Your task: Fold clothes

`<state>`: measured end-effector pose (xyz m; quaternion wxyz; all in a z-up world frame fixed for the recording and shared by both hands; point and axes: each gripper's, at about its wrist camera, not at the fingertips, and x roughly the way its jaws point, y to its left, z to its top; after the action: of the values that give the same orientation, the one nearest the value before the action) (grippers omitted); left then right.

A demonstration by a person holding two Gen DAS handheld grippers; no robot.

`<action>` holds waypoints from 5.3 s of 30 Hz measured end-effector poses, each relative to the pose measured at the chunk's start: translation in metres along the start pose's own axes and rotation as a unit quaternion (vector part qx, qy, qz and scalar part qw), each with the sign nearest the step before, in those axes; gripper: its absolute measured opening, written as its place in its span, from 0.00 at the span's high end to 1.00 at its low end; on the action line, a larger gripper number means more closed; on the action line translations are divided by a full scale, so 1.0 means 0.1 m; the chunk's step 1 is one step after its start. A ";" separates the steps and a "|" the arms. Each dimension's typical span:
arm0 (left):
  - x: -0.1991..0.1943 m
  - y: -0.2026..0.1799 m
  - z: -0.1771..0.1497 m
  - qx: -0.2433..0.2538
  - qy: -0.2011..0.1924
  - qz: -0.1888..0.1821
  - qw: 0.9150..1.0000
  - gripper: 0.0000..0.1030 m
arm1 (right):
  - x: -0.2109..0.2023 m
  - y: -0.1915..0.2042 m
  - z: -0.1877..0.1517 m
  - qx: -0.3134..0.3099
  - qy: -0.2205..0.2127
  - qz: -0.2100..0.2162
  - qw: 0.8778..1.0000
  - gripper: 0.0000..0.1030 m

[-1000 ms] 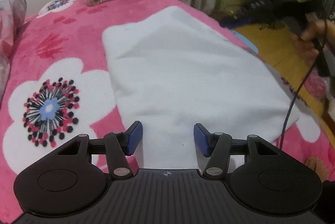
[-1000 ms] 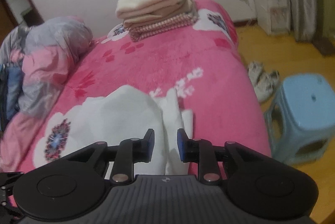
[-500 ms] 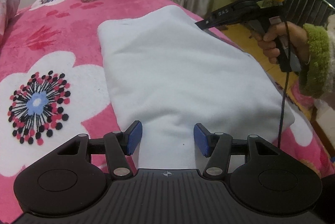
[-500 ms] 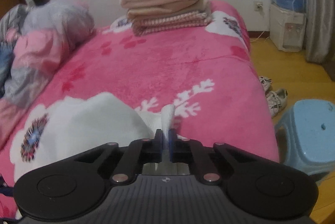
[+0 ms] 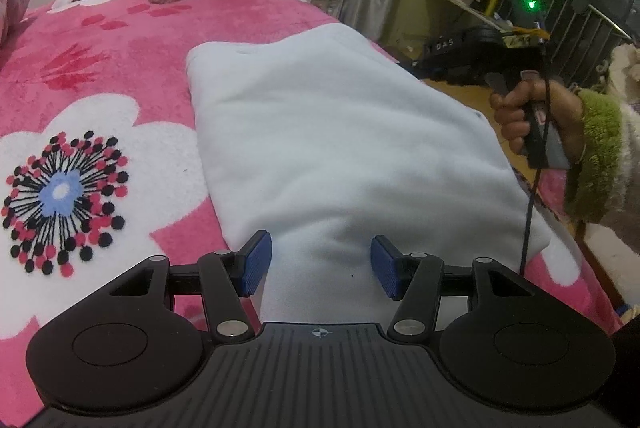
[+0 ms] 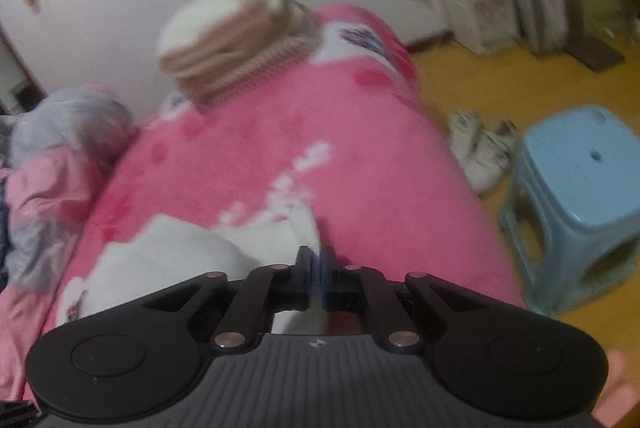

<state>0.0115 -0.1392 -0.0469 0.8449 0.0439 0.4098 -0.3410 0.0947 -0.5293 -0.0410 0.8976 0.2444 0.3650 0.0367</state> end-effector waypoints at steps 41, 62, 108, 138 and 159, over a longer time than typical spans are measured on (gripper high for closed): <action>-0.08 0.34 0.09 -0.130 -0.028 -0.042 0.990 0.46 | -0.54 1.81 -1.31 -0.503 0.029 0.102 0.858 0.45; 0.05 0.35 0.25 -0.143 -0.047 -0.044 0.988 0.46 | -0.62 0.81 -0.35 -0.204 -0.004 0.035 0.978 0.47; 0.59 0.28 0.76 -0.134 -0.069 -0.035 0.988 0.45 | 0.40 0.77 0.12 -0.178 0.137 0.103 0.969 0.91; 0.22 0.29 0.70 -0.164 -0.079 -0.033 0.983 0.45 | -0.69 -0.54 -0.13 0.144 0.000 0.095 0.985 0.66; 0.17 0.04 0.39 -0.114 -0.015 0.048 0.992 0.44 | 0.04 0.48 -0.19 -0.043 0.084 0.063 0.993 0.73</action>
<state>0.0472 -0.1590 -0.0346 0.8660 -0.0383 0.4303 -0.2520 0.0898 -0.4782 -0.0331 0.8690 0.2246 0.4214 0.1295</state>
